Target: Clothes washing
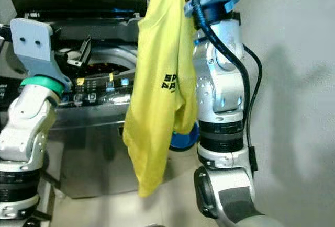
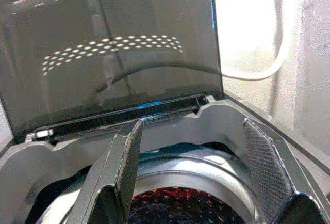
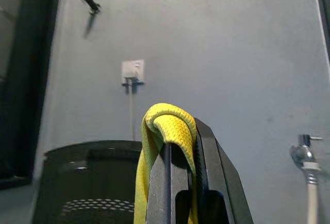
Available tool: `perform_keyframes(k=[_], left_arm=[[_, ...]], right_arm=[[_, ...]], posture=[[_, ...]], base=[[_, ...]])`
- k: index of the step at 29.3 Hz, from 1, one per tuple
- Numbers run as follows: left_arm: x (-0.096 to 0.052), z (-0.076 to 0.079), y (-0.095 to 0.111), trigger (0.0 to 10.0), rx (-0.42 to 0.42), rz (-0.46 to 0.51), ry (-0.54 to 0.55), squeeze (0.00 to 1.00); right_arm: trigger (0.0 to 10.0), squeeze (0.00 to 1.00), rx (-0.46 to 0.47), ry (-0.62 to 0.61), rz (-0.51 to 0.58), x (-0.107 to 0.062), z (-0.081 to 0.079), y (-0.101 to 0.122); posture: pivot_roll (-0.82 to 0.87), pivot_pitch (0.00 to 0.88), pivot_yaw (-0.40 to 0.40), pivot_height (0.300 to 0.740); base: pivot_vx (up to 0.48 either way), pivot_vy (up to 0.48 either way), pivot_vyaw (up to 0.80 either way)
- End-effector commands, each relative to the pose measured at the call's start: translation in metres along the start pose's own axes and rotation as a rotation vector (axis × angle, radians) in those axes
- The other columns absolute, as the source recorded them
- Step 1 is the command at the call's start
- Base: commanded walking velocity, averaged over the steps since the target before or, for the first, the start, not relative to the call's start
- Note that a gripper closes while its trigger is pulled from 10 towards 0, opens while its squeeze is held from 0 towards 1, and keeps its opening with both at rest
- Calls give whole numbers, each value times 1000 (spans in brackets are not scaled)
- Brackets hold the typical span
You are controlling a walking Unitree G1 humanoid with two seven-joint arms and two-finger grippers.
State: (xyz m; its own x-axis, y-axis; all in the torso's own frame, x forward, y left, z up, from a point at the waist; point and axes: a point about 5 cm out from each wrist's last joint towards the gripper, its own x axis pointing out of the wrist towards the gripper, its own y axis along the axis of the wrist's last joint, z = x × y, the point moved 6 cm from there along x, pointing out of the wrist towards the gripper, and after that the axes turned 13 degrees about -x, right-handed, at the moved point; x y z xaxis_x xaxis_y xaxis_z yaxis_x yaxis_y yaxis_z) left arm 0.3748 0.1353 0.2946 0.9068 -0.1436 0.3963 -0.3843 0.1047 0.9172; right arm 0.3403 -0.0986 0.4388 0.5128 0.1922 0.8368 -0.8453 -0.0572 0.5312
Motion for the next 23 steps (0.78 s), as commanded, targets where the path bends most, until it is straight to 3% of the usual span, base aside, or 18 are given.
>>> perform_keyframes(k=[1, 9, 23], left_arm=[[-1, -4, 0, 10000, 18, 0, 12, 0], [-1, -3, 0, 10000, 24, 7, 16, 0], [-1, 4, 2, 10000, 14, 17, -13, 0]], right_arm=[[10000, 0, -3, 7, 16, 1, -3, 3], [10000, 0, -10, 5, 4, 0, -1, 0], [10000, 0, -7, 9, 12, -1, -2, 0]], posture=[[48, 0, 25, 740], [49, 0, 24, 740], [49, 0, 25, 740]], base=[[412, 240, 0], [406, 182, 0], [0, 0, 0]])
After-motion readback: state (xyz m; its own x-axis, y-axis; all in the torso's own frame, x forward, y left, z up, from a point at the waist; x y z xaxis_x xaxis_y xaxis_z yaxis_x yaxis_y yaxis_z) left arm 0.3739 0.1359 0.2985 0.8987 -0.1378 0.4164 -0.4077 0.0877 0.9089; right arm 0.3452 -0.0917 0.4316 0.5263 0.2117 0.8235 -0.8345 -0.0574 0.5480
